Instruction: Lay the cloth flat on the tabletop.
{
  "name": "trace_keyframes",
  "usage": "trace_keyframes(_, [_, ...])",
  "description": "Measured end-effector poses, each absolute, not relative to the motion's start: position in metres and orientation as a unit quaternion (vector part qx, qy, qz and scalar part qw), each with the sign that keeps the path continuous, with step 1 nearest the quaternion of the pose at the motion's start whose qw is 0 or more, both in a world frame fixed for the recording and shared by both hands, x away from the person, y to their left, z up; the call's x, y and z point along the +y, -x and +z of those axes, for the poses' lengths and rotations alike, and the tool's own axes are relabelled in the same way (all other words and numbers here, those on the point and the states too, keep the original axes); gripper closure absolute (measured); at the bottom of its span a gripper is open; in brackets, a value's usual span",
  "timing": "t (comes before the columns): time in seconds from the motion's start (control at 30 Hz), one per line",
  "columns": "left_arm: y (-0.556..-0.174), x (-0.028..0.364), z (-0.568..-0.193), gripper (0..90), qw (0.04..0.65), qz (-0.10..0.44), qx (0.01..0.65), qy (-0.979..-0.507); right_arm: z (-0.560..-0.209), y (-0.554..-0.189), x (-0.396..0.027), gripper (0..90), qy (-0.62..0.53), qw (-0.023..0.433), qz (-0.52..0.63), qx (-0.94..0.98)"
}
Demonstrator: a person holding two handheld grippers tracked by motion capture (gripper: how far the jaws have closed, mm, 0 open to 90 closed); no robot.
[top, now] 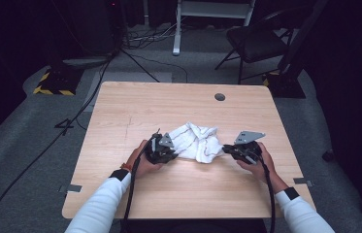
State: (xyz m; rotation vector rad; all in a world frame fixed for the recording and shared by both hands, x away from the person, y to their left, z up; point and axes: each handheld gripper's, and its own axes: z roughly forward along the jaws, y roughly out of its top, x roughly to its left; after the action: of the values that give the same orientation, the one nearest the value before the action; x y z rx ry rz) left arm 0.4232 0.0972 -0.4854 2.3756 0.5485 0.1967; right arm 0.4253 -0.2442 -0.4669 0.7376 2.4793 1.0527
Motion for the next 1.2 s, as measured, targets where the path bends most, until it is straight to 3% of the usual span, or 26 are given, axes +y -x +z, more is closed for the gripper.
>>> trace_keyframes(0.2, [-0.408,0.095,-0.486,80.5,0.334,0.073,0.201,-0.918,-0.472,-0.422,-0.274,85.4,-0.299,0.174,0.373,0.861])
trace_keyframes(0.3, [-0.402,0.097,-0.486,78.0,0.332,0.072,0.203,-0.918,-0.472,-0.421,-0.282,81.1,-0.309,0.178,0.372,0.857])
trace_keyframes(0.53, [-0.396,0.097,-0.481,47.3,0.346,0.081,0.217,-0.909,-0.460,-0.410,-0.263,62.4,-0.272,0.191,0.397,0.856])
trace_keyframes(0.7, [-0.401,0.082,-0.482,37.8,0.344,0.081,0.231,-0.907,-0.457,-0.399,-0.237,56.8,-0.225,0.181,0.404,0.868])
trace_keyframes(0.87, [-0.408,0.070,-0.485,37.1,0.343,0.075,0.228,-0.908,-0.460,-0.390,-0.205,52.0,-0.182,0.172,0.396,0.883])
trace_keyframes(1.07, [-0.419,0.071,-0.489,49.2,0.352,0.067,0.237,-0.903,-0.477,-0.391,-0.176,48.1,-0.159,0.141,0.369,0.905])
trace_keyframes(1.2, [-0.421,0.069,-0.488,60.1,0.333,0.081,0.208,-0.916,-0.489,-0.398,-0.168,50.1,-0.170,0.132,0.352,0.911])
